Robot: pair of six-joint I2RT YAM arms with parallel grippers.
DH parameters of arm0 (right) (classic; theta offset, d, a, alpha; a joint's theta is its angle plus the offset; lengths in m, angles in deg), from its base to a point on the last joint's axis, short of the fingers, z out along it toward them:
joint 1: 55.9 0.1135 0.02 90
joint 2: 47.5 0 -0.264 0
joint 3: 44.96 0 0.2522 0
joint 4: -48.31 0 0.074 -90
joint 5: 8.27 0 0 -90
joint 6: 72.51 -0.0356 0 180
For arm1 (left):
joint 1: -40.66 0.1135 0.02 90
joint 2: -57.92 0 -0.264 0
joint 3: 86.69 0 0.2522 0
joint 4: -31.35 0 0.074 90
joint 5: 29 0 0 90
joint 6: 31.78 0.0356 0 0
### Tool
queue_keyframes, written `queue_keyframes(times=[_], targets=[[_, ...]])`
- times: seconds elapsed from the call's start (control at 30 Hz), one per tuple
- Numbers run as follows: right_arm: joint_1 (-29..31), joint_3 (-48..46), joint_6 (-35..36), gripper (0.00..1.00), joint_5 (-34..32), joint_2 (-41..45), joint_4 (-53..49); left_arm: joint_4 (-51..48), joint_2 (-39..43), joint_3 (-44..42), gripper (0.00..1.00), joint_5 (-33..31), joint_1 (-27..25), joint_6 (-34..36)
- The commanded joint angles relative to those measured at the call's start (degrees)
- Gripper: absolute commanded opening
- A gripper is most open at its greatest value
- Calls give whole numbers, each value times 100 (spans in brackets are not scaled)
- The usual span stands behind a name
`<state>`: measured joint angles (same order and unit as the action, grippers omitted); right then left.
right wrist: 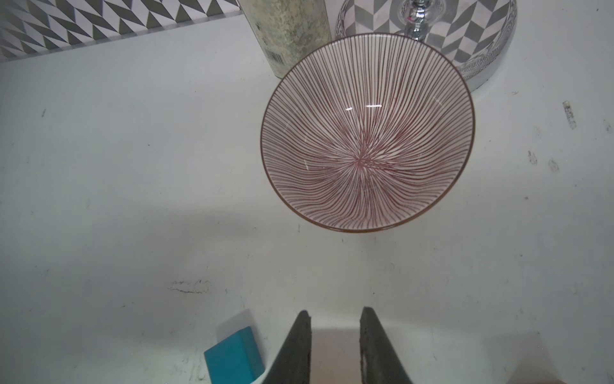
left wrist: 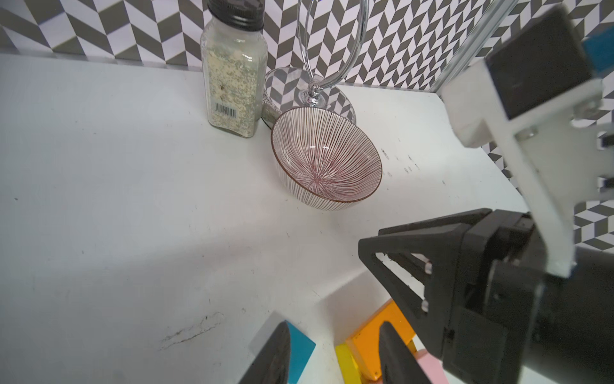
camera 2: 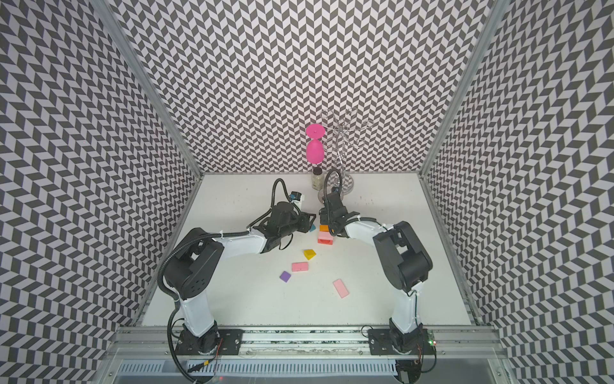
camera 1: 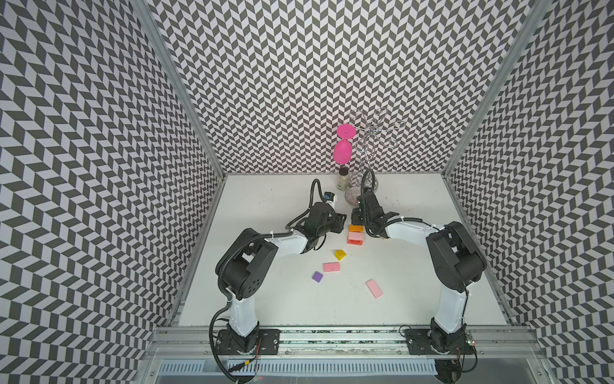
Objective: Build the wood block tower
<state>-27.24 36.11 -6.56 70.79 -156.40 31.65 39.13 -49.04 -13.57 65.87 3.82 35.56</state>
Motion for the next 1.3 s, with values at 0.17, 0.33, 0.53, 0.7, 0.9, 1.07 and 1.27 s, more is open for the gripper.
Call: queue_keyframes(times=[0.17, 0.33, 0.53, 0.7, 0.9, 1.07, 1.27], targets=[[-33, -554, -262, 27, 253, 286, 582, 63, -253, 221, 45, 315, -7, -238], [-36, -736, -302, 27, 301, 426, 699, 76, -295, 226, 45, 305, -25, -274], [-36, -860, -346, 31, 200, 601, 747, 61, -370, 261, 45, 282, -43, -258], [-45, -859, -322, 33, 45, 768, 676, 43, -396, 277, 45, 260, -51, -231], [-217, -798, -192, 36, 12, 749, 625, -9, -249, 219, 45, 117, -51, -187], [-298, -517, 400, 43, 88, 351, 468, 15, 158, -87, 44, -174, -27, -92], [-335, -209, 1057, 52, 278, -87, 406, 22, 813, -483, 45, -403, 69, -20]])
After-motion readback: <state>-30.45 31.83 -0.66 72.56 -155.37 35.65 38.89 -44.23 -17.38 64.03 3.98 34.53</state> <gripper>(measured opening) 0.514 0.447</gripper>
